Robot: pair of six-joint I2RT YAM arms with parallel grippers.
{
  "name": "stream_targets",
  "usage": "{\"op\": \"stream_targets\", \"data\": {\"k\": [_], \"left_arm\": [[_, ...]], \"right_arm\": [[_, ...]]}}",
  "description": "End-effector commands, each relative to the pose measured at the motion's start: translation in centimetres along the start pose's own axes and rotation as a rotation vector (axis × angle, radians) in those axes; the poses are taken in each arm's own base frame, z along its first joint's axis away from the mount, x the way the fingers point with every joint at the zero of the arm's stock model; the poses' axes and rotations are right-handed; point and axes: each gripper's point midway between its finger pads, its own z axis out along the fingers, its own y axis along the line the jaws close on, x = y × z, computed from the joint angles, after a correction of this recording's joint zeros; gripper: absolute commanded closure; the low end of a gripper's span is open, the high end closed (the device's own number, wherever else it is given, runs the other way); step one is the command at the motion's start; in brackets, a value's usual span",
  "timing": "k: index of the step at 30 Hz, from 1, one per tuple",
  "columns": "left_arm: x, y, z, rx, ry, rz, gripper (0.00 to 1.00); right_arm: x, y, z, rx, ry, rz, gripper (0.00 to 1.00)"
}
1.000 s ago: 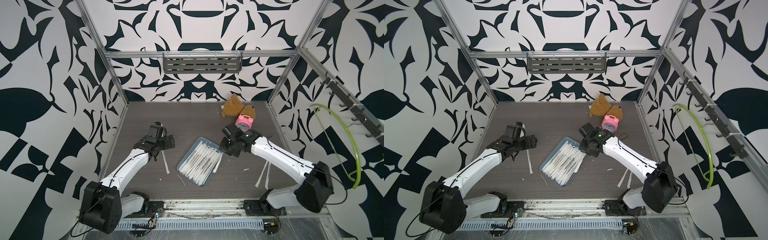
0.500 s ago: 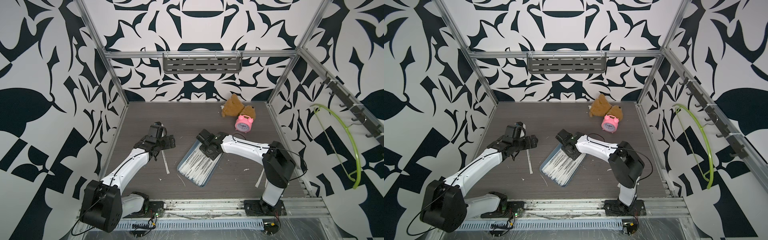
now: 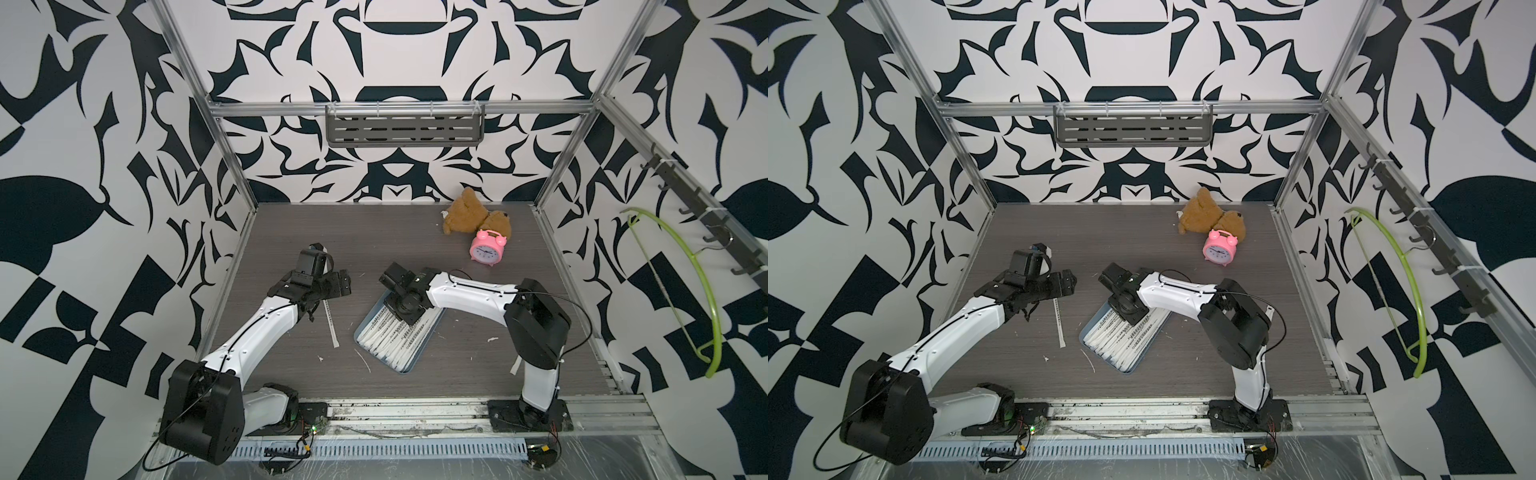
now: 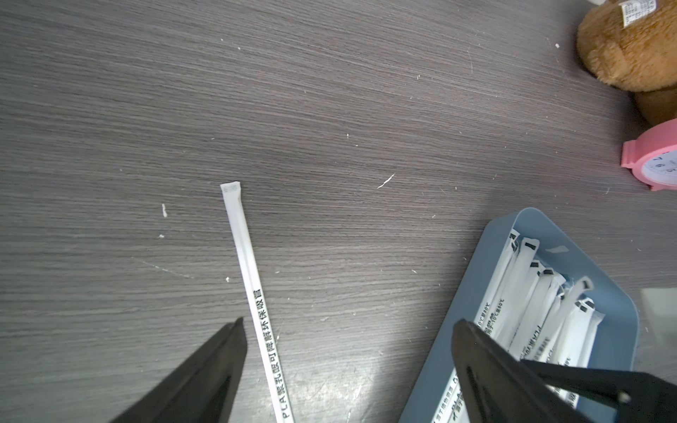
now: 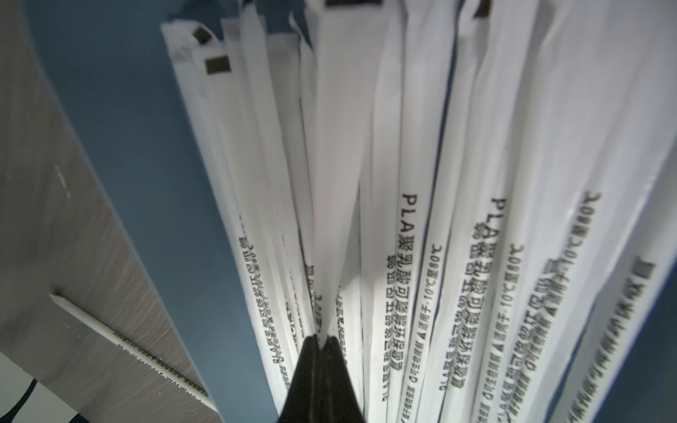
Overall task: Put the straws into the storage box
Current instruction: Place the straw in the storage box.
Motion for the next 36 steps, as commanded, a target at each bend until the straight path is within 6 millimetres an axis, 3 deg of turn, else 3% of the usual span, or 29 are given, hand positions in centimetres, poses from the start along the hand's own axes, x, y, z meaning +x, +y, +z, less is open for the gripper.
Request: {"op": "stream_targets", "data": {"k": [1,8,16,21,24,29,36], "left_arm": [[0.2,0.1,0.0,0.004,0.001,0.01,0.05],[0.2,0.0,0.1,0.011,0.005,-0.003,0.08],[0.7,0.4,-0.1,-0.014,0.038,-0.039,0.14],[1.5,0.7,-0.6,-0.036,0.073,-0.077,0.25],[2.4,1.2,-1.1,-0.058,0.109,-0.11,0.34],[5.1,2.4,-1.1,-0.114,0.192,-0.186,0.46],[6.9,4.0,1.4,-0.202,0.269,-0.198,0.59]], "right_arm": [[0.9,1.3,-0.8,-0.025,0.037,-0.025,1.0],[1.6,0.9,0.1,0.011,0.079,-0.056,0.94],[1.3,1.1,-1.4,0.011,0.062,-0.112,0.8],[1.0,0.8,-2.3,0.007,0.047,-0.13,0.76],[0.7,1.2,-3.5,-0.015,0.027,-0.16,0.75],[-1.7,1.0,-6.8,-0.045,-0.082,-0.252,0.75],[-4.3,-0.2,-10.3,-0.064,-0.179,-0.364,0.75]]}}
